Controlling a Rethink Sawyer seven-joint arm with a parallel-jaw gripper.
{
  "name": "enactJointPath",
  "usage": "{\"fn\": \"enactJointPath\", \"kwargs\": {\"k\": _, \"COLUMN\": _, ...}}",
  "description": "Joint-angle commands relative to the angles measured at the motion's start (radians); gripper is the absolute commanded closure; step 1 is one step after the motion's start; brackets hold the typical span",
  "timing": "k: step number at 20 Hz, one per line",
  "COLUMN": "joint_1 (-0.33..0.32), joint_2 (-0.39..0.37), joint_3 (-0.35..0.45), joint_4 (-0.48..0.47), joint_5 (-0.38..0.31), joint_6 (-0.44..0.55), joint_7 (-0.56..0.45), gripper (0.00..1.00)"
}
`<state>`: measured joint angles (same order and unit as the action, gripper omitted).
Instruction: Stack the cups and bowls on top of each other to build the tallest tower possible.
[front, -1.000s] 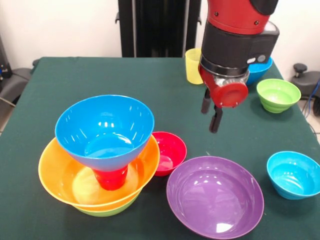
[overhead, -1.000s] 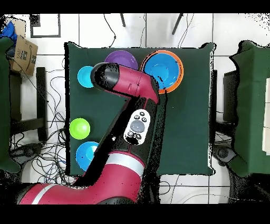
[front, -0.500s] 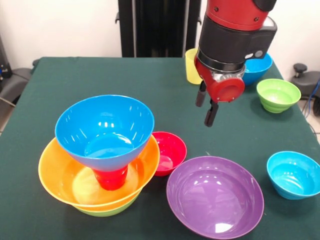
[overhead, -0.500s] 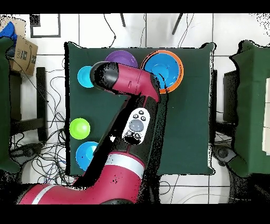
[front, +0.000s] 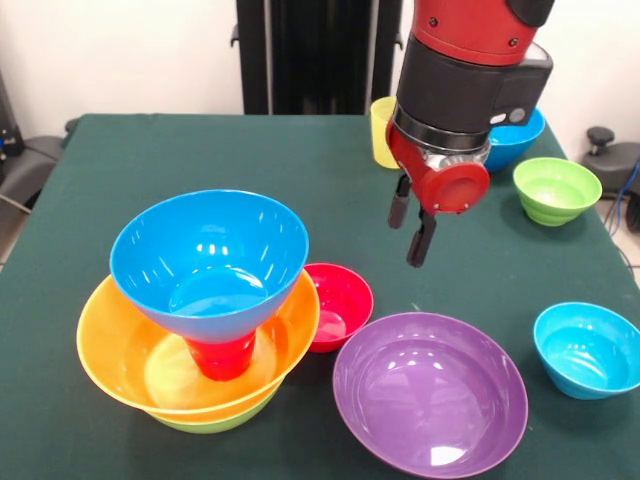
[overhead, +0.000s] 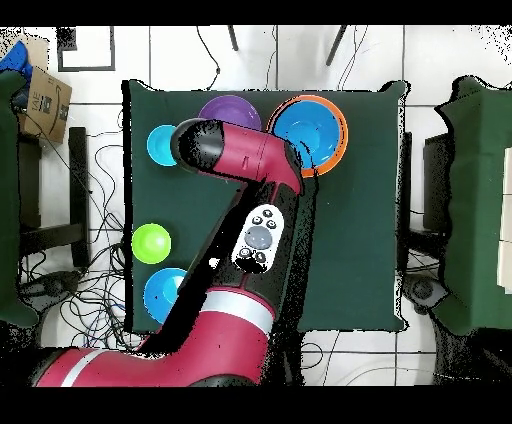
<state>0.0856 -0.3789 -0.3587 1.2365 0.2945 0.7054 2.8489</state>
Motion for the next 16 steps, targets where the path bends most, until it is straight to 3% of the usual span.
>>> {"fn": "enactJointPath", "kwargs": {"k": 1, "joint_1": -0.01, "joint_2": 0.033, "joint_3": 0.17, "joint_4": 0.124, "joint_5": -0.006, "joint_6": -0.139, "joint_7": 0.01, "gripper": 0.0}}
{"fn": "enactJointPath", "kwargs": {"k": 16, "joint_1": 0.002, "joint_2": 0.066, "joint_3": 0.216, "joint_4": 0.139, "joint_5": 0.078, "joint_6": -0.267, "joint_7": 0.105, "gripper": 0.0}}
